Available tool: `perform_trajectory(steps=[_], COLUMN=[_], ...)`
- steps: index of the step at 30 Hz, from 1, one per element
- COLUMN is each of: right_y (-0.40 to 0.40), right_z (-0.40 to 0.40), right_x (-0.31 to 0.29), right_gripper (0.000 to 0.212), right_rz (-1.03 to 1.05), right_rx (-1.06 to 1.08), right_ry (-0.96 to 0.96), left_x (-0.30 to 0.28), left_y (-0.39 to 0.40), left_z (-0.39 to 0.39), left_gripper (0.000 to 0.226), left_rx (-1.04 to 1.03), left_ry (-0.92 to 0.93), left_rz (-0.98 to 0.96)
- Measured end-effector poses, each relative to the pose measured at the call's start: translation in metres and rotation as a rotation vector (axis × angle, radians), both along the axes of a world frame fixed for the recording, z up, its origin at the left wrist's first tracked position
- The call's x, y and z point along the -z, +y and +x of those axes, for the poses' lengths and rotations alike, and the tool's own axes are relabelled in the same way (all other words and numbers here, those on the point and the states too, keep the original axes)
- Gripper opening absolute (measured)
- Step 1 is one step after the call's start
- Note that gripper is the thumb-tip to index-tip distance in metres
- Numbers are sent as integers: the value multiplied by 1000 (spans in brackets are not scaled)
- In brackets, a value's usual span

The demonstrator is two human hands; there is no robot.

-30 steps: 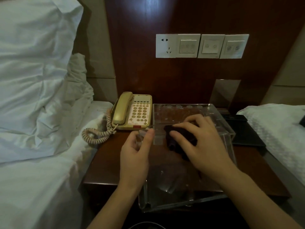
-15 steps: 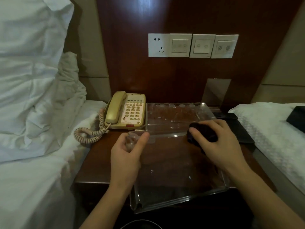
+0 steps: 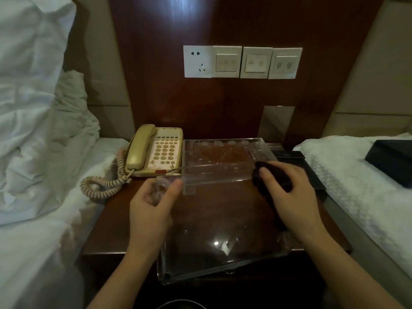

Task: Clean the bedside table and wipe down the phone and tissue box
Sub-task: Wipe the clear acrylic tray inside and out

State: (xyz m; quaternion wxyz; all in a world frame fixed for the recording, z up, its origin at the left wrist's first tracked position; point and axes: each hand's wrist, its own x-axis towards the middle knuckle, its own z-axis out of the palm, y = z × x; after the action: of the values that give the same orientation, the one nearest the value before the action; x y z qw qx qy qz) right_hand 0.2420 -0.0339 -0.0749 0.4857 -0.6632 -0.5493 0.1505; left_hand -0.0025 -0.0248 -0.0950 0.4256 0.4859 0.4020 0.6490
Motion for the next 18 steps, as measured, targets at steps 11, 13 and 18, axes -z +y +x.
perform_trajectory(steps=[11,13,18], right_y=[-6,-10,-21], right_z=[-7,-11,-17], right_x=[-8,-11,-12], right_gripper=[37,36,55], right_rz=[141,171,41], right_rx=[-52,-65,-194], right_ry=[473,441,259], left_x=[8,8,-1], left_y=[4,-1,2], left_z=[4,5,-8], left_gripper=[62,77,42], left_rx=[-106,-99,-47], left_ry=[258,237,-115], left_rz=[-255,-330,-524])
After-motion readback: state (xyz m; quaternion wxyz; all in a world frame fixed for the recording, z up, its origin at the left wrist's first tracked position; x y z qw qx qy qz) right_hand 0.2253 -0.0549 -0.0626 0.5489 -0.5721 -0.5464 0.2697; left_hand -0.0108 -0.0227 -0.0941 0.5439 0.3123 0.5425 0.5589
